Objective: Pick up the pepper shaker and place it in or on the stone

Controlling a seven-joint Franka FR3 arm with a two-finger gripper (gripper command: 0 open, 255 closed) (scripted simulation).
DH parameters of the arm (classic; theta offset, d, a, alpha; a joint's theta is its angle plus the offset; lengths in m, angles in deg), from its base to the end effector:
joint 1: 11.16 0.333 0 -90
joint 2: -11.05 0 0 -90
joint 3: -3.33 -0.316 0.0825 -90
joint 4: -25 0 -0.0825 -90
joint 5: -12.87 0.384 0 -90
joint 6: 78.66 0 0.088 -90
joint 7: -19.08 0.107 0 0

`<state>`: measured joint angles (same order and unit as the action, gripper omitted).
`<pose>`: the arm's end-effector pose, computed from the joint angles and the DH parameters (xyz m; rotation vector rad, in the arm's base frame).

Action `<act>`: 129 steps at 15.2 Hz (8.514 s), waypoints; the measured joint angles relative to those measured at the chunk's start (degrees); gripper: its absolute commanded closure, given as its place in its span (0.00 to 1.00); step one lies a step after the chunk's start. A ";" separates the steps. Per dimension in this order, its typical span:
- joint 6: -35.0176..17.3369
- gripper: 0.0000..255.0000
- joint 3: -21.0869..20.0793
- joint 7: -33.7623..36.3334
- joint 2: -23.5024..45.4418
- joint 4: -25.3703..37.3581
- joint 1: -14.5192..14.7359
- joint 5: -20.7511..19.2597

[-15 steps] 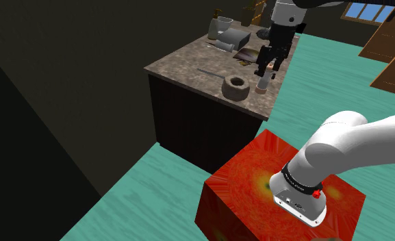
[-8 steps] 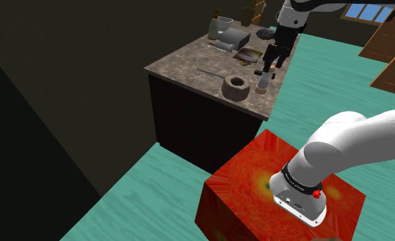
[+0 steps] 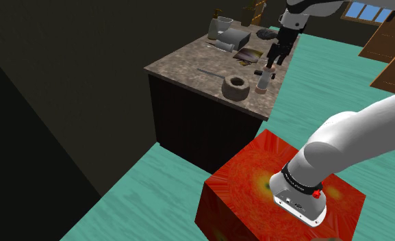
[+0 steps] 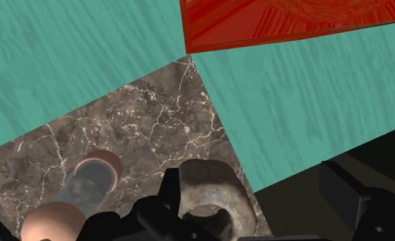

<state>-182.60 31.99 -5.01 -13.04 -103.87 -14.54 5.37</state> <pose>0.3537 -0.2554 0.5038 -3.0509 0.0917 0.0289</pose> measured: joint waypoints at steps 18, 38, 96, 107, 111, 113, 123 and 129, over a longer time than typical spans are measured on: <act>0.52 0.00 13.84 -35.34 44.33 32.97 -9.24 28.91; -3.96 1.00 12.92 -36.66 46.17 29.73 -9.26 30.75; 18.11 1.00 8.95 -9.90 32.73 46.19 5.35 21.93; 9.02 1.00 8.51 -10.43 30.91 35.68 6.60 20.89; 6.08 1.00 8.39 -10.76 30.63 32.52 6.84 20.81; 4.47 1.00 8.35 -11.05 30.66 30.90 6.90 20.89; 0.94 1.00 8.26 -11.79 31.00 27.59 6.97 21.27; 0.93 0.00 8.26 -11.80 30.99 27.59 6.96 21.27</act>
<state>-181.67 40.25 -16.81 17.96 -76.28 -7.58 26.64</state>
